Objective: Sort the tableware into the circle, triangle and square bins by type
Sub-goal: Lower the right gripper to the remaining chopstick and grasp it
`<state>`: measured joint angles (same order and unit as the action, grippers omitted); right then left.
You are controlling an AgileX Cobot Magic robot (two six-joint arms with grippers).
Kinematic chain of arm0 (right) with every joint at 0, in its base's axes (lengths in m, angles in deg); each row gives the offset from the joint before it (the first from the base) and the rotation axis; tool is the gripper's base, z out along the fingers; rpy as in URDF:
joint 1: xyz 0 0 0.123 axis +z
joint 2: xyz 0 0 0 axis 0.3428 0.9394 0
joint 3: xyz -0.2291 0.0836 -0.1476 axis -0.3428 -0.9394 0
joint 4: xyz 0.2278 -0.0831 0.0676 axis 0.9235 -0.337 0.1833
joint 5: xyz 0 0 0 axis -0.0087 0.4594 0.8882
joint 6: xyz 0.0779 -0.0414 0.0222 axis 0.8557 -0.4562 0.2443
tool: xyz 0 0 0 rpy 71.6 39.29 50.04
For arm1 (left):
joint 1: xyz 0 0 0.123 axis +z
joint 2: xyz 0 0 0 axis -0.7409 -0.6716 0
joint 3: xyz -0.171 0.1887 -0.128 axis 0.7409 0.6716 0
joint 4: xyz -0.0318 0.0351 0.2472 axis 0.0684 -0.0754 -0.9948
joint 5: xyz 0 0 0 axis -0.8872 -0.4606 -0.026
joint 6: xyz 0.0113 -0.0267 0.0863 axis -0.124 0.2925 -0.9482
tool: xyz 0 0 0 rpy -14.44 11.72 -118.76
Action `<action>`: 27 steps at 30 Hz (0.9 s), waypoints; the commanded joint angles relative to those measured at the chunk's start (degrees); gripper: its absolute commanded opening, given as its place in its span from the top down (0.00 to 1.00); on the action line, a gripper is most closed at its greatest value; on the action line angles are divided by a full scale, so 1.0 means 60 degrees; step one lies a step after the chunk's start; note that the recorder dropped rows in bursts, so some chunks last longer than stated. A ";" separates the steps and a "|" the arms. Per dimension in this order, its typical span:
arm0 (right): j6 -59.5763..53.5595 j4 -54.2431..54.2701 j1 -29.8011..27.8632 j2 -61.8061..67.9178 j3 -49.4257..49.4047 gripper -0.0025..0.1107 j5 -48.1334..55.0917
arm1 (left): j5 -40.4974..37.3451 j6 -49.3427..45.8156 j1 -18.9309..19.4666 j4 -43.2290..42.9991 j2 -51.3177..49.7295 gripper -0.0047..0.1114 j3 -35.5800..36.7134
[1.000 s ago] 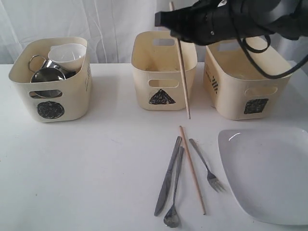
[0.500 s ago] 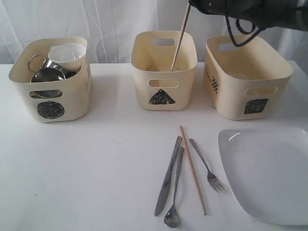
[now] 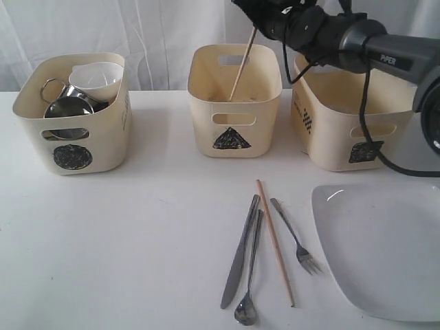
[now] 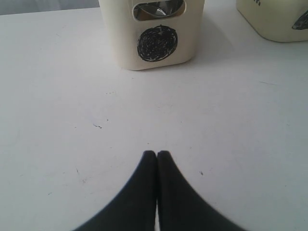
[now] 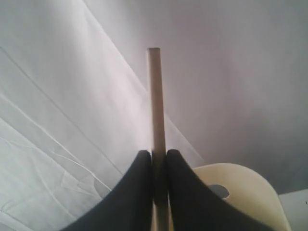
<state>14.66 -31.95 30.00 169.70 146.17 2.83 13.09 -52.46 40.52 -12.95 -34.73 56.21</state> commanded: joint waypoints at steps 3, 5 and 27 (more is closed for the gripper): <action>-0.0067 -0.0377 -0.0053 0.0012 0.0329 0.76 0.0676 | -0.0013 0.0056 0.0028 0.0101 0.0042 0.96 0.0026; -0.0138 -0.0582 -0.0053 -0.0184 0.0329 0.76 0.1212 | -0.0013 0.0056 0.0028 0.0101 0.0042 0.96 0.0026; -0.0743 -0.5771 0.1486 -0.4401 -0.5107 0.76 1.0521 | -0.0013 0.0056 0.0028 0.0101 0.0042 0.96 0.0026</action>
<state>10.18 -66.04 36.46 145.75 120.97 65.46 13.09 -52.46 40.52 -12.95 -34.73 56.21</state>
